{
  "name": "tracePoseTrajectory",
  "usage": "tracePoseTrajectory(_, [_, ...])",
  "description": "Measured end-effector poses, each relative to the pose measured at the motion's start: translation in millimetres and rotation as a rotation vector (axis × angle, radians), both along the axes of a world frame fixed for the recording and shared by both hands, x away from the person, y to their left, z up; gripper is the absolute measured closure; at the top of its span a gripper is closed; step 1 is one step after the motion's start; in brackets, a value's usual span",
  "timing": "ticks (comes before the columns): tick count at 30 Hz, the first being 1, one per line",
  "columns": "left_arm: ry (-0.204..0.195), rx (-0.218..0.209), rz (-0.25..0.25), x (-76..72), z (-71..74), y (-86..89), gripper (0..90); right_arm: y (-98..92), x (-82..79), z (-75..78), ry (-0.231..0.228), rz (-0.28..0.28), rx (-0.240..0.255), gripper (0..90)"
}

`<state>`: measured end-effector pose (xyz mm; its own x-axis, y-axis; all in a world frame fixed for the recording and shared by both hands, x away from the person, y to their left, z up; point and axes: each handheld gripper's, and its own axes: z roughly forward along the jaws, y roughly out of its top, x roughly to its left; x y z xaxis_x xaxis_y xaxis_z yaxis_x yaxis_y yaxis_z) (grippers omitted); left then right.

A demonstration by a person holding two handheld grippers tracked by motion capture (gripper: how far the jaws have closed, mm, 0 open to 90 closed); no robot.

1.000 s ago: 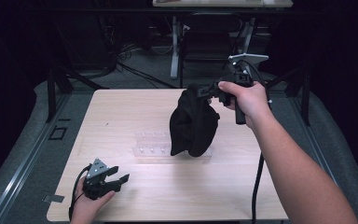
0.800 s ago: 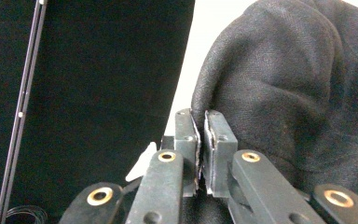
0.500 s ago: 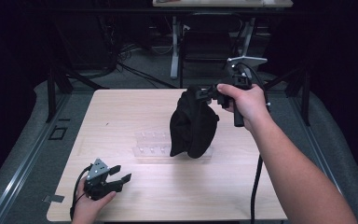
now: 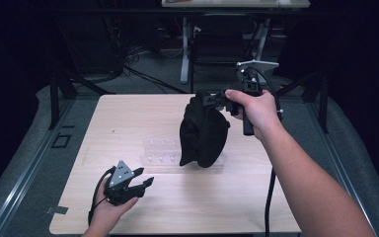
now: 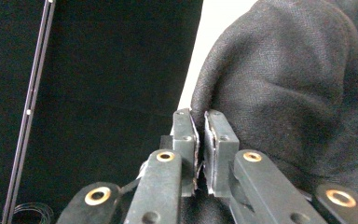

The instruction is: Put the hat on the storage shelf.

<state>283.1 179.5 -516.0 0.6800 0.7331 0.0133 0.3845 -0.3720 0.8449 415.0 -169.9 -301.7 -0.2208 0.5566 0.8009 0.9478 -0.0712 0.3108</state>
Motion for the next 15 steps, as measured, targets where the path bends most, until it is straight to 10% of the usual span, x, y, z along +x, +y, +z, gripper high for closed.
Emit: tracePoseTrajectory(15, [-0.029, -0.029, -0.041, 10.4, 21.5, -39.9, 53.0, 4.5, 0.3, -0.3, -0.005, 0.003, 0.008, 83.6])
